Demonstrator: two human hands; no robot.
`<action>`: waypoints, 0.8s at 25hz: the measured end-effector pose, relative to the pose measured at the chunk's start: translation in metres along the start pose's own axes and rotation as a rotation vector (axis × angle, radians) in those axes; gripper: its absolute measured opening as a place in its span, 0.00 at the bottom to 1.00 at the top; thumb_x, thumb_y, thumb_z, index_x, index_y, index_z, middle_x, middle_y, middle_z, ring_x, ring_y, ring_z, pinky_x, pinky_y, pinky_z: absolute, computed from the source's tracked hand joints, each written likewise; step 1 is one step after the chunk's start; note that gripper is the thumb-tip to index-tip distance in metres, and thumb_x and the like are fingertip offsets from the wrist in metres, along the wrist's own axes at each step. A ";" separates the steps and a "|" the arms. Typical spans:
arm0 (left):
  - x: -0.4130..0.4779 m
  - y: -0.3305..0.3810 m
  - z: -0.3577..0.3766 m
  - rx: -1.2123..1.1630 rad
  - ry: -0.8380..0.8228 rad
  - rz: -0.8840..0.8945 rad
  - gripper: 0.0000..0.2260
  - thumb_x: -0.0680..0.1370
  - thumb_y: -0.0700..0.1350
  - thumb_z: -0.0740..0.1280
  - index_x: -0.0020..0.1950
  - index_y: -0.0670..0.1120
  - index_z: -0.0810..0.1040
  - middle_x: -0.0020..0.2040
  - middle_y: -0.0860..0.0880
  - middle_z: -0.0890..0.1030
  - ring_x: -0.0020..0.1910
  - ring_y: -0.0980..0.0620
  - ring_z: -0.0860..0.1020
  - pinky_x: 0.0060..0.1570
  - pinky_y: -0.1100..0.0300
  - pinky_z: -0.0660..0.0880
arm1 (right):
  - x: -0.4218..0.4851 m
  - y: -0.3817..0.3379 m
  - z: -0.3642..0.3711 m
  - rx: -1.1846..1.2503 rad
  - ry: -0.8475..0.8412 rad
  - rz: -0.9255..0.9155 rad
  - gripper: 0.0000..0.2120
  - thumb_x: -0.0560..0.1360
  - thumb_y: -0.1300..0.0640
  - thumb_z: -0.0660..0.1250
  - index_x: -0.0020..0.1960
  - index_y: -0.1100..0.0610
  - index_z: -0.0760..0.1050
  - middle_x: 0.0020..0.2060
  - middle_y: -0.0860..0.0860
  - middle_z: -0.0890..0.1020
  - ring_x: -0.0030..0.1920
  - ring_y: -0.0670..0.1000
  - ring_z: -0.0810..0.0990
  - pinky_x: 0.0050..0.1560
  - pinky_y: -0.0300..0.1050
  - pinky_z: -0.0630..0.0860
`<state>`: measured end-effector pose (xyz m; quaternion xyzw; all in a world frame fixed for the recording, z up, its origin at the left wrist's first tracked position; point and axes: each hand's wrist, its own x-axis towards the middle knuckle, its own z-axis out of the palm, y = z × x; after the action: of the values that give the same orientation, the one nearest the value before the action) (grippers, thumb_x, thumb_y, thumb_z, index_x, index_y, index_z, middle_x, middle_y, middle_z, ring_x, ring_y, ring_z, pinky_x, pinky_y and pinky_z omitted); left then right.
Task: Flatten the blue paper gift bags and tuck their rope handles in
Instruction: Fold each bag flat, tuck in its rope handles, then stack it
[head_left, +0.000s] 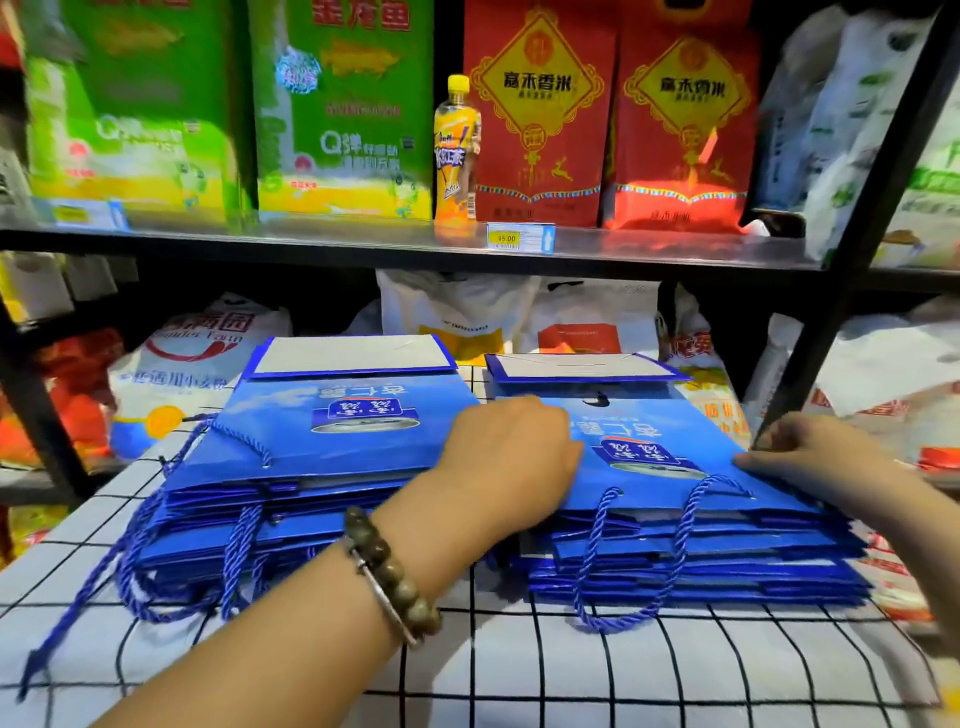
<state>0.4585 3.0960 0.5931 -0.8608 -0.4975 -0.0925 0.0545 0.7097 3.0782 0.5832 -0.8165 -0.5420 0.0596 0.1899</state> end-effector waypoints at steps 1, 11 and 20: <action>0.003 0.010 0.006 -0.050 -0.046 0.039 0.14 0.80 0.52 0.53 0.57 0.47 0.73 0.57 0.45 0.75 0.55 0.43 0.74 0.44 0.55 0.66 | 0.000 -0.004 0.001 -0.083 0.024 -0.079 0.13 0.70 0.49 0.71 0.46 0.58 0.77 0.48 0.57 0.81 0.47 0.57 0.77 0.41 0.45 0.68; 0.000 0.020 0.038 0.097 -0.243 0.217 0.19 0.83 0.46 0.45 0.70 0.41 0.64 0.71 0.42 0.65 0.70 0.45 0.62 0.70 0.45 0.52 | 0.012 -0.005 0.045 -0.023 -0.553 -0.213 0.30 0.77 0.43 0.55 0.75 0.49 0.50 0.75 0.46 0.47 0.75 0.47 0.47 0.73 0.46 0.45; -0.022 0.013 0.016 -0.262 0.056 0.188 0.16 0.81 0.47 0.53 0.67 0.50 0.69 0.68 0.51 0.70 0.66 0.52 0.66 0.70 0.55 0.51 | -0.011 -0.052 0.012 -0.357 -0.219 -0.451 0.23 0.77 0.44 0.58 0.69 0.52 0.65 0.69 0.49 0.68 0.67 0.49 0.67 0.66 0.43 0.63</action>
<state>0.4604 3.0738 0.5731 -0.9004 -0.3968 -0.1750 -0.0357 0.6567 3.0884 0.5901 -0.6848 -0.7287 0.0075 -0.0075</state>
